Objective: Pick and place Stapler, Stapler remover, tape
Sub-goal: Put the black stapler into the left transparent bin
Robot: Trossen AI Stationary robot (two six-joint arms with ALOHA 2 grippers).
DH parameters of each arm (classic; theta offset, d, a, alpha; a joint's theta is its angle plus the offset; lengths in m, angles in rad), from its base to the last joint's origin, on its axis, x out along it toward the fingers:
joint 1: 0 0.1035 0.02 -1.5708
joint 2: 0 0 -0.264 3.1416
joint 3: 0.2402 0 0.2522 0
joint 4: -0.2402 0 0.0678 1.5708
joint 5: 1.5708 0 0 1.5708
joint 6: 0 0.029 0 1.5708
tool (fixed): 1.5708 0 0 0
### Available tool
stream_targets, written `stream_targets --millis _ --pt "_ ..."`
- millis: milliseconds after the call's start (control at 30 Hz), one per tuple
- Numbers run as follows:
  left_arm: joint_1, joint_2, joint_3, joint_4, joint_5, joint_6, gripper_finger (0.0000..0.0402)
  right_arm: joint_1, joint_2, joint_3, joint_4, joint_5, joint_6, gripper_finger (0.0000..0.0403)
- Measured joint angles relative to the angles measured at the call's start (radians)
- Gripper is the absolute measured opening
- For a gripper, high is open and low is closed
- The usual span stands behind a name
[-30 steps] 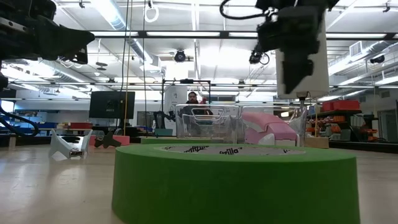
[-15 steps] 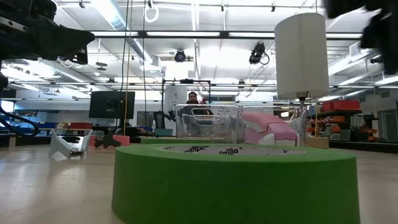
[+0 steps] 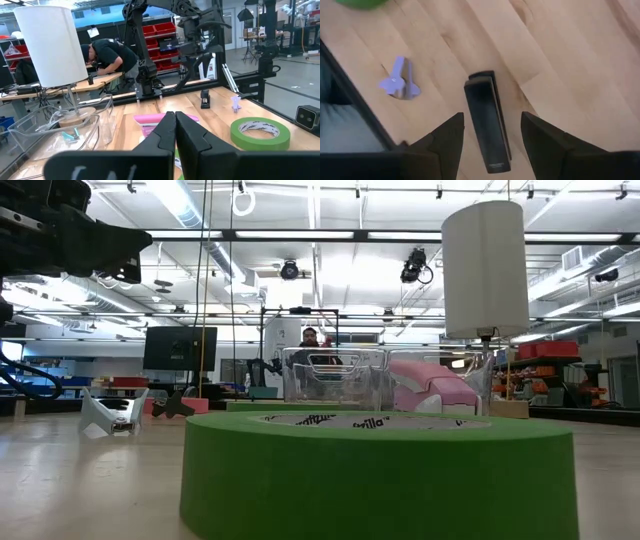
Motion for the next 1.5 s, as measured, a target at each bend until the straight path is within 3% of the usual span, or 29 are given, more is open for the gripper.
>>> stream_targets --millis 400,667,1500 --pt "0.0 0.0 0.0 0.0 0.0 -0.001 0.0016 0.02 0.131 -0.001 0.144 -0.064 -0.063 0.0196" --pt "0.0 0.0 0.0 0.0 0.0 -0.001 0.0016 0.039 0.196 0.001 0.132 -0.081 -0.069 0.0196" --pt "0.0 0.0 0.0 0.001 0.0 0.0 0.0016 -0.029 0.152 -0.001 0.096 -0.081 -0.184 0.0196"
